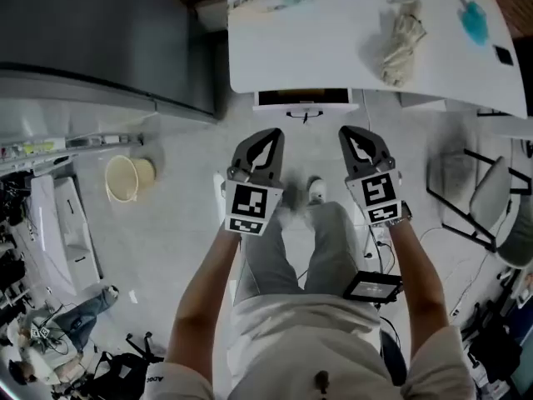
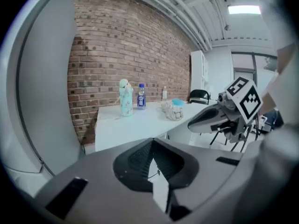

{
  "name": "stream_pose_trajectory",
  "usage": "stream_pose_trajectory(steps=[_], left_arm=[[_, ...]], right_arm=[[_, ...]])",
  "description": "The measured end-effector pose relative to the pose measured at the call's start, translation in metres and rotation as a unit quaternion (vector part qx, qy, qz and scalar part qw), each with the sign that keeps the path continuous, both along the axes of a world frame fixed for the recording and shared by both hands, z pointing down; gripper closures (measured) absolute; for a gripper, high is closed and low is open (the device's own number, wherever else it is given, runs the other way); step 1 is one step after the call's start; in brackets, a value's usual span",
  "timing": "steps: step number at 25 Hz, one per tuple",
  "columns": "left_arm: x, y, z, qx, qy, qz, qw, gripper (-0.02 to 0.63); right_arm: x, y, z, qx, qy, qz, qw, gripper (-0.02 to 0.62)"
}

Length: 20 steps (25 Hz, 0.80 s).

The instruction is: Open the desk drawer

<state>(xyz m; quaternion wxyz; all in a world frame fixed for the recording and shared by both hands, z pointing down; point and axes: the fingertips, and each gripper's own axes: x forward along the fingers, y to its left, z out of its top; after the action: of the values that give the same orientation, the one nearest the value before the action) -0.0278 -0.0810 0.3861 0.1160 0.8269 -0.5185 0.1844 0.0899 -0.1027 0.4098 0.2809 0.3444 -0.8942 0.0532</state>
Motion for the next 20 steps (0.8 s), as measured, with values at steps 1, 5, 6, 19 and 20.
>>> stream_pose_trajectory(steps=[1,5,6,19,20], left_arm=[[-0.001,0.007,-0.019,0.005,0.008,-0.001,1.0,0.598],[-0.015,0.027,-0.101,0.025,0.062,-0.035,0.9971,0.598],[-0.023,0.032,-0.122,0.027,0.083,-0.053,0.9948,0.598],[-0.055,0.086,-0.332,0.147,0.12,-0.133,0.9728,0.598],[-0.055,0.089,-0.342,0.155,0.112,-0.136,0.9722,0.598]], right_arm=[[0.005,0.003,-0.023,-0.01,-0.032,0.013,0.999,0.569],[0.023,0.012,-0.116,-0.022,-0.138,0.045,0.989,0.569],[0.025,0.016,-0.137,-0.016,-0.15,0.047,0.987,0.569],[0.036,0.068,-0.357,0.018,-0.306,0.024,0.952,0.569],[0.033,0.069,-0.367,0.018,-0.311,0.018,0.95,0.569]])
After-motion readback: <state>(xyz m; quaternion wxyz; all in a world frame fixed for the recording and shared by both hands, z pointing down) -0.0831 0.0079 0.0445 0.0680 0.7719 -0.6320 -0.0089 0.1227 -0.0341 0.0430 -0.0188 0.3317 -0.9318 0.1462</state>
